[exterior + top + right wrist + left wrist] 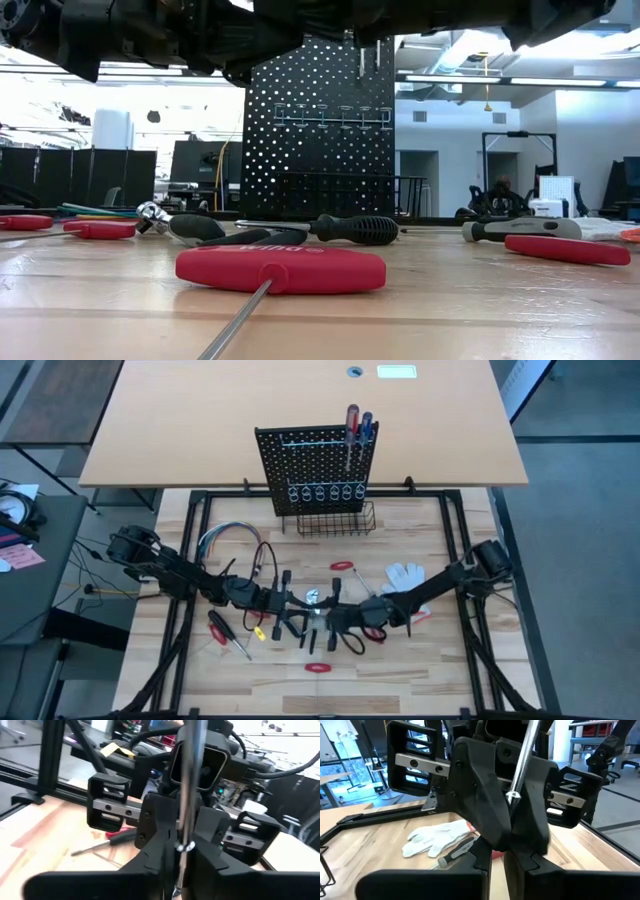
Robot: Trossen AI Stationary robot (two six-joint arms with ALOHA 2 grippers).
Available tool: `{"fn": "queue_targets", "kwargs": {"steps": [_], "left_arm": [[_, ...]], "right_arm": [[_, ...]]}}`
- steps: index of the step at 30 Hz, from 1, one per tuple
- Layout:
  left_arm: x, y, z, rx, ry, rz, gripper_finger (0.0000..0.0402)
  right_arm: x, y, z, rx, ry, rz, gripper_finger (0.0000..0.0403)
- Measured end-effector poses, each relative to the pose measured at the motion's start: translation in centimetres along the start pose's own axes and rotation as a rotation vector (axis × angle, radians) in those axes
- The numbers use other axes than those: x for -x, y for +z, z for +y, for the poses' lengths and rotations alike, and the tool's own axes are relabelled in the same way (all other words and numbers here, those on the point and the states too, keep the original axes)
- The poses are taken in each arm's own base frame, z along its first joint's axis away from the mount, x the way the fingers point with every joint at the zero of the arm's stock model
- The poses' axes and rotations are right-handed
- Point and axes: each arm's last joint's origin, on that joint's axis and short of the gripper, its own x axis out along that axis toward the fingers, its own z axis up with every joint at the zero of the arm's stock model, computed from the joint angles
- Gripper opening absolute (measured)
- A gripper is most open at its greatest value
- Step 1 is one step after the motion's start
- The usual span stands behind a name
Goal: Hang tools onto peg board
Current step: Hang the gray bit driver handle onto the black pegboard
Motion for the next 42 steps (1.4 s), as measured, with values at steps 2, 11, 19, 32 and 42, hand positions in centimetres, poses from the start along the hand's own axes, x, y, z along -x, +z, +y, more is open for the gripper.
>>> {"fn": "queue_targets", "kwargs": {"steps": [2, 11, 19, 32, 42], "left_arm": [[0.0, 0.0, -0.1, -0.009, 0.001, -0.001, 0.0016], [-0.1, 0.0, 0.1, -0.011, 0.034, 0.013, 0.0023], [0.0, -1.2, 0.6, -0.039, 0.096, 0.139, 0.0124], [1.2, 2.2, 2.4, -0.101, 0.214, 0.023, 0.0136], [0.2, 2.9, 5.2, -0.028, 0.127, -0.047, 0.0206]], "right_arm": [[0.1, 0.1, 0.2, 0.0, -0.027, 0.007, 0.005], [0.7, 0.8, 0.0, -0.025, -0.075, 0.057, 0.0027], [2.9, 3.7, -5.3, -0.259, -0.164, 0.224, 0.0027], [3.4, 0.9, -7.1, -0.489, -0.061, 0.511, 0.0026], [-0.4, 0.7, -5.5, -0.36, -0.024, 0.56, 0.0027]]}}
